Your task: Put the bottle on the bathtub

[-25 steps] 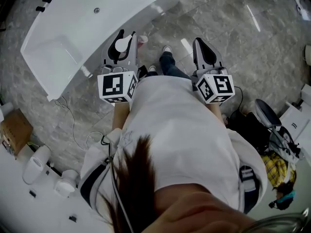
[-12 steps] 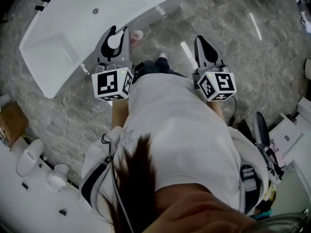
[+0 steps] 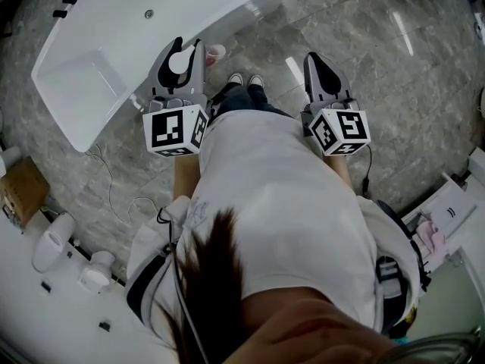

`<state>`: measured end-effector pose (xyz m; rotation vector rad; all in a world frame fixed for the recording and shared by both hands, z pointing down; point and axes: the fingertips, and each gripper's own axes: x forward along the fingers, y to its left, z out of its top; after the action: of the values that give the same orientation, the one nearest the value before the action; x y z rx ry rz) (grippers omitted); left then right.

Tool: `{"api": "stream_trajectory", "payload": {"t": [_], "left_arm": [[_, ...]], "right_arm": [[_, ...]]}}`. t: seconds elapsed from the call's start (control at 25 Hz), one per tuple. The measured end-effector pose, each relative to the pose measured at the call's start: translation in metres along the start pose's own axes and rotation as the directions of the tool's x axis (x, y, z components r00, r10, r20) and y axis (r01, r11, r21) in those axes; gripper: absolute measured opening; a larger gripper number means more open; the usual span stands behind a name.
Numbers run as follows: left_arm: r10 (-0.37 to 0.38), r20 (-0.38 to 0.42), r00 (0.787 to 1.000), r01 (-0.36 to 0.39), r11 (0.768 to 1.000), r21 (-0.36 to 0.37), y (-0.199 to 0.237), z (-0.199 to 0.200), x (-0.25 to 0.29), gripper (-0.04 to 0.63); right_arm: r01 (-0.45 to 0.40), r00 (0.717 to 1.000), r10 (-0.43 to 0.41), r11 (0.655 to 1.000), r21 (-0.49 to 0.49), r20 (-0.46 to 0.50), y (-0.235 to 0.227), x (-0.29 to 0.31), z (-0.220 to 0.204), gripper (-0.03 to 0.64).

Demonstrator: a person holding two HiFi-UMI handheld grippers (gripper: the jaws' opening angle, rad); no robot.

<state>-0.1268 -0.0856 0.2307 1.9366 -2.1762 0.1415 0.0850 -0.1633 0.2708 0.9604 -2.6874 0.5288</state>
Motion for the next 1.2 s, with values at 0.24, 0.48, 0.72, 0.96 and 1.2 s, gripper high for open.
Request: {"api": "stream_trajectory", "payload": {"t": [0.24,0.48,0.72,0.96,1.2], "left_arm": [[-0.042,-0.013,0.999,0.042,0.999,0.002,0.003,0.003,0.008,0.140],[-0.084,-0.020,0.996,0.085,0.996,0.018,0.006,0.002,0.013,0.140],[-0.125,-0.042,0.991,0.125,0.992,0.018,0.011,-0.012,0.019,0.140],[-0.162,-0.075,0.984,0.164,0.986,0.023,0.011,-0.031,0.028,0.140],[-0.206,-0.105,0.973,0.209,0.978,0.014,0.017,-0.055,0.040,0.140]], "right_arm": [[0.023,1.000,-0.023,1.000,0.013,0.001,0.005,0.007,0.005,0.014],[0.040,0.999,-0.040,0.999,0.028,0.007,0.014,0.012,0.004,0.014],[0.065,0.998,-0.066,0.997,0.035,0.003,0.022,0.017,0.003,0.014],[0.100,0.995,-0.100,0.994,0.038,-0.011,0.019,0.018,0.000,0.014],[0.143,0.989,-0.141,0.989,0.038,-0.043,0.024,0.015,-0.009,0.014]]}}
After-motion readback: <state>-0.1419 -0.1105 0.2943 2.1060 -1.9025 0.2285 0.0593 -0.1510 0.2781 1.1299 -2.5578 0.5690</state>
